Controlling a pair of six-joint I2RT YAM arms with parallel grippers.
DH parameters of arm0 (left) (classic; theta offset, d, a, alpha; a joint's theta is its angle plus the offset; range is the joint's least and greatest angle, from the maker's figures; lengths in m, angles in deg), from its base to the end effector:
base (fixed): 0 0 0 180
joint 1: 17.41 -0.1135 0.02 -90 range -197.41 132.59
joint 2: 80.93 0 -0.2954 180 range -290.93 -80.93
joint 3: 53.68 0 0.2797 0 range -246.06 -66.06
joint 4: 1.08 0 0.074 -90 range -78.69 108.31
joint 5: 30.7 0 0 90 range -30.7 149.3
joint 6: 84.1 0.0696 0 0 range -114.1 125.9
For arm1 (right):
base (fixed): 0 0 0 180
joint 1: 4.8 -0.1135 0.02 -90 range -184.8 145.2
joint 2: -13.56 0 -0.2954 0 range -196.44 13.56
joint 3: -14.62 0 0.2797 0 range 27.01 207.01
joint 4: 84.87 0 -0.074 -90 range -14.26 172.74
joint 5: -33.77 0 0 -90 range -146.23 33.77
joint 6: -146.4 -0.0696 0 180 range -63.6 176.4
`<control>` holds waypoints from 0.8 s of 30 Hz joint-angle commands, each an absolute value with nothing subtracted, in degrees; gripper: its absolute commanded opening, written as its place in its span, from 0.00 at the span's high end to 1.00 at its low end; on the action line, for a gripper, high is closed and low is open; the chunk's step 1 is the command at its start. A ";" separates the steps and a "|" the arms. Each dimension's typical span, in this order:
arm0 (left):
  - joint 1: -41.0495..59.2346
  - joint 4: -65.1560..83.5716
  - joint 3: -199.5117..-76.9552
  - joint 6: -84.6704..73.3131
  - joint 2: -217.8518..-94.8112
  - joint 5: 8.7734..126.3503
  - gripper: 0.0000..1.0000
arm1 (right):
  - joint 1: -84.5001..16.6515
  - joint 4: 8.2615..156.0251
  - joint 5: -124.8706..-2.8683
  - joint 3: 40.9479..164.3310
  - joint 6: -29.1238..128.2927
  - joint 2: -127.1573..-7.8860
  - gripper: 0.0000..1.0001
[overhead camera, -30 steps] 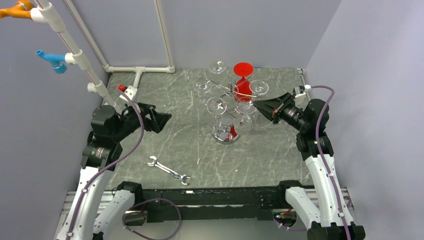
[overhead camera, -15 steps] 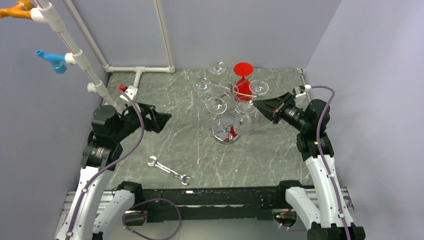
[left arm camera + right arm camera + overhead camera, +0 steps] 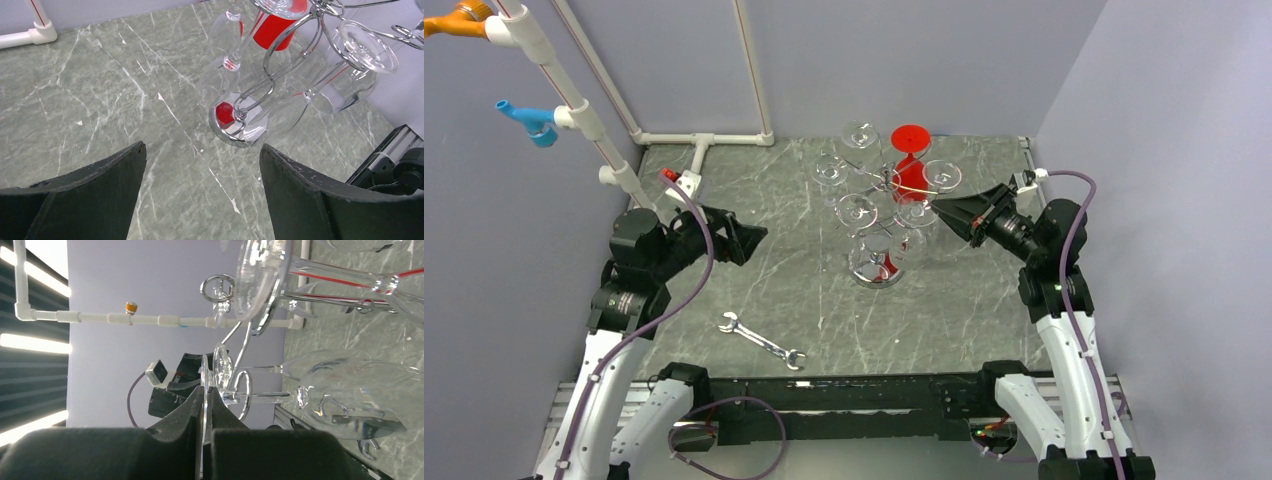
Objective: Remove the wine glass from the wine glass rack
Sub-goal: Pick up the wine glass from the wine rack.
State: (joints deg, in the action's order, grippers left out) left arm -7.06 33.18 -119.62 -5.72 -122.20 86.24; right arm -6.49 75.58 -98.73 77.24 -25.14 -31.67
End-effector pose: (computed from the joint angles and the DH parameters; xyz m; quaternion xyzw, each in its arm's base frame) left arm 0.1776 -0.0645 0.4024 0.1421 0.7444 -0.2943 0.5824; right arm 0.2026 0.0530 0.4021 0.2381 0.6762 0.6245 0.3100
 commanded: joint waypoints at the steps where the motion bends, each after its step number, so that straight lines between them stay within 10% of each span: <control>1: -6.79 32.44 -120.02 -4.84 -122.45 85.25 0.13 | -6.49 79.75 -100.64 81.67 -28.50 -30.55 1.00; 24: -6.51 32.63 -119.96 -4.65 -122.85 84.36 0.13 | -6.96 84.17 -102.90 79.68 -33.23 -29.86 1.00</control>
State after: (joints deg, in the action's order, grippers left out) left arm -6.80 33.29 -119.62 -5.52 -122.81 84.91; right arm -6.51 78.75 -101.35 79.65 -29.07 -30.67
